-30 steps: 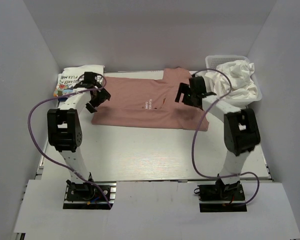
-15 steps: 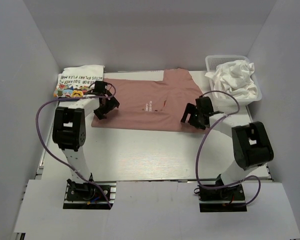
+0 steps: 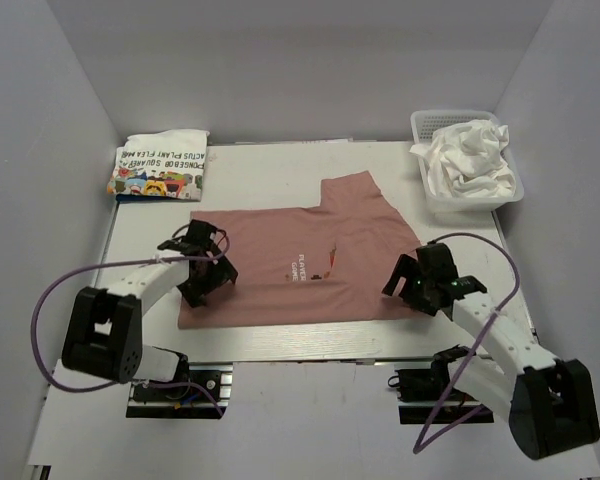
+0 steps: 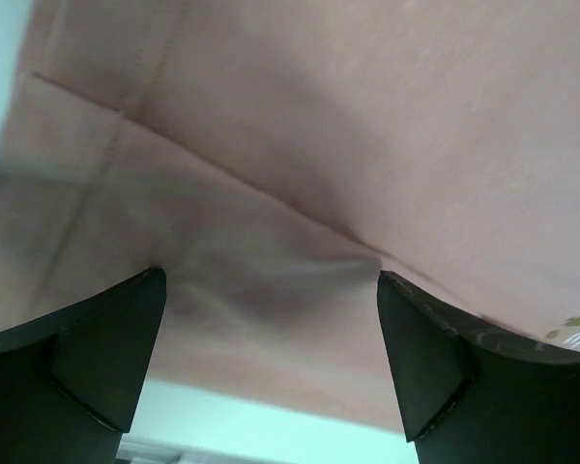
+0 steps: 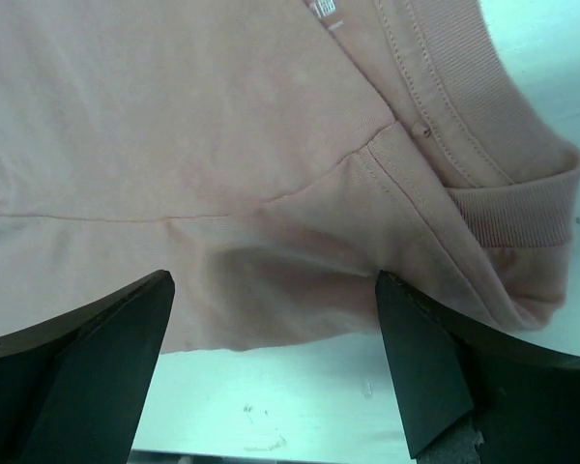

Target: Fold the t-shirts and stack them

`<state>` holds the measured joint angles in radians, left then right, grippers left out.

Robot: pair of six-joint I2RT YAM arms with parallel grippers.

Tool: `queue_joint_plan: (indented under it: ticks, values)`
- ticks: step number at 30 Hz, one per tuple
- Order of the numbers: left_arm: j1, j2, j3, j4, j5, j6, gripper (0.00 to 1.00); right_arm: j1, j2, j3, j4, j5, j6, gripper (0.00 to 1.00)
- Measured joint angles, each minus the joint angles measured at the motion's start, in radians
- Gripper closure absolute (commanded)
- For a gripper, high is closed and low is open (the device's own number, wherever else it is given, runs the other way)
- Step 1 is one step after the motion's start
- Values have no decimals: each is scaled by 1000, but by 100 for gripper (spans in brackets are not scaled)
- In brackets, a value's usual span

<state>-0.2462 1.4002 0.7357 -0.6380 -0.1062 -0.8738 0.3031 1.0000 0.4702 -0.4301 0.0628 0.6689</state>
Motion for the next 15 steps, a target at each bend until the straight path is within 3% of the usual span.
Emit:
queue_joint_plan:
  ticks: [4, 7, 15]
  values:
    - [-4, -96, 1, -154, -27, -19, 0, 3, -59, 60, -76, 17, -39, 10]
    - [6, -83, 130, -187, -80, -5, 0, 6, -30, 170, -63, 46, -76, 10]
    - [74, 212, 568, -163, -250, 25, 0, 8, 241, 466, 80, 116, -129, 10]
